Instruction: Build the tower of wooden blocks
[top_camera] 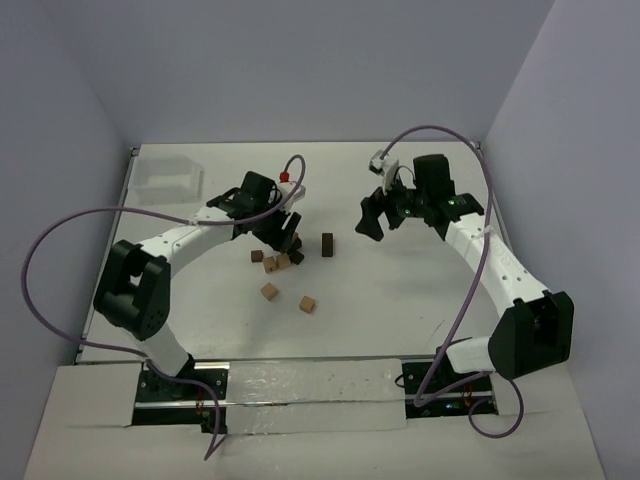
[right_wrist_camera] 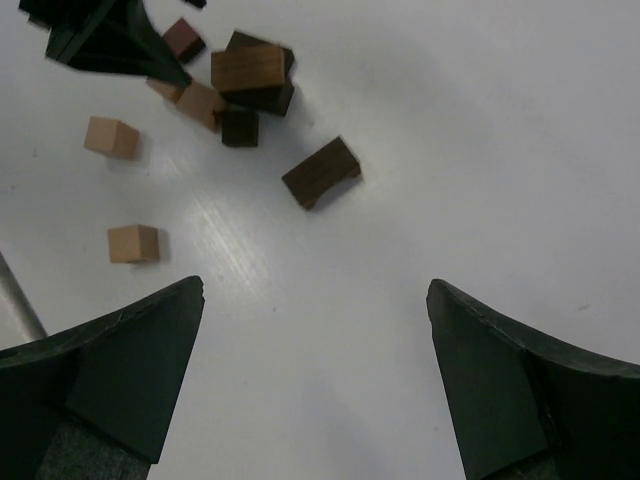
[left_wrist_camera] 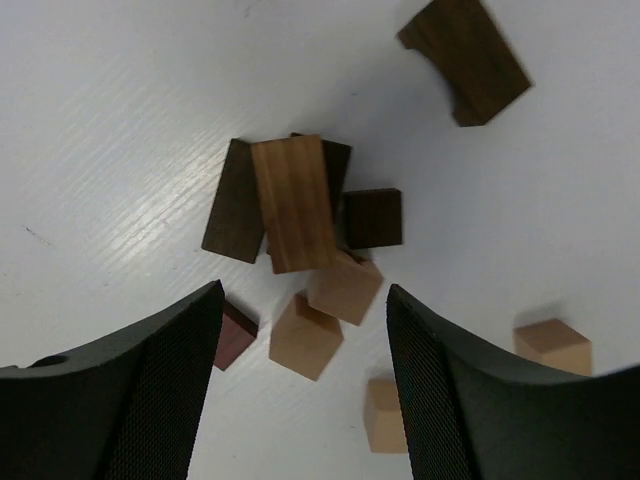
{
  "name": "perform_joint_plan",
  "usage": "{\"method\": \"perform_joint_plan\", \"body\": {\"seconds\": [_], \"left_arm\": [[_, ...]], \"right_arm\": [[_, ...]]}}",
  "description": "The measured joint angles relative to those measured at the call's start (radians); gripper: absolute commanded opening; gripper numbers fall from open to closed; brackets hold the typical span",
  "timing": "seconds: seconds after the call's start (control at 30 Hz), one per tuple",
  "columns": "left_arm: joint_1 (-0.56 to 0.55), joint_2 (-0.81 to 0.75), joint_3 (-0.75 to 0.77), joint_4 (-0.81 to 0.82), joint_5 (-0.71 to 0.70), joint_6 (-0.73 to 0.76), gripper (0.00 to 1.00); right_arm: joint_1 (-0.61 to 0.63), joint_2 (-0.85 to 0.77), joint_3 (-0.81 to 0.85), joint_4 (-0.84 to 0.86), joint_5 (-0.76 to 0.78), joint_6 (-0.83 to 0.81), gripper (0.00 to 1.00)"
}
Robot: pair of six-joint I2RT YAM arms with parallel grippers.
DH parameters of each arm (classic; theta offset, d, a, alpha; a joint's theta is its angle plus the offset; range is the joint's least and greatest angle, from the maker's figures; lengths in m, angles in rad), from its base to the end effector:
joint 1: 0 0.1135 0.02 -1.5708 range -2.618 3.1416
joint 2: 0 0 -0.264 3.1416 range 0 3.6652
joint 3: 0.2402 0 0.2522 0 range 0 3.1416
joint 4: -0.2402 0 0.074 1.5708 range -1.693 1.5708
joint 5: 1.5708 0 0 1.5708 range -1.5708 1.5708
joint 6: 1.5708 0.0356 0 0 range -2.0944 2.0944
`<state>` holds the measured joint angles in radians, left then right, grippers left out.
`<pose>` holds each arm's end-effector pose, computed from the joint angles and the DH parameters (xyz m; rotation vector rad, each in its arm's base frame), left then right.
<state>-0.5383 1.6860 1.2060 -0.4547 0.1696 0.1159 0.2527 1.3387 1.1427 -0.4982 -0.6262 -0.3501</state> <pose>0.3061 -0.1898 0.2281 0.8791 2.3709 -0.3845 0.2758 0.0928 0.3158 -0.9552 1.9675 0.6499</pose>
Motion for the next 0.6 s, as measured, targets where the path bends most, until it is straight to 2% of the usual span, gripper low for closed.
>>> {"method": "perform_joint_plan", "body": {"seconds": [0.13, 0.33, 0.5, 0.6], "left_arm": [[0.003, 0.071, 0.039, -0.014, -0.037, -0.002, 0.65], [0.002, 0.111, 0.091, -0.012, -0.041, 0.000, 0.59], [0.002, 0.142, 0.106, -0.014, -0.038, 0.001, 0.60], [0.002, 0.156, 0.107, -0.015, -0.033, 0.001, 0.66]], "right_arm": [[-0.003, -0.036, -0.106, 0.051, 0.005, 0.079, 1.00], [-0.005, -0.080, -0.133, 0.124, 0.004, 0.135, 1.00], [-0.005, -0.082, -0.133, 0.154, 0.004, 0.149, 1.00], [-0.005, -0.082, -0.133, 0.159, 0.002, 0.152, 1.00]]}}
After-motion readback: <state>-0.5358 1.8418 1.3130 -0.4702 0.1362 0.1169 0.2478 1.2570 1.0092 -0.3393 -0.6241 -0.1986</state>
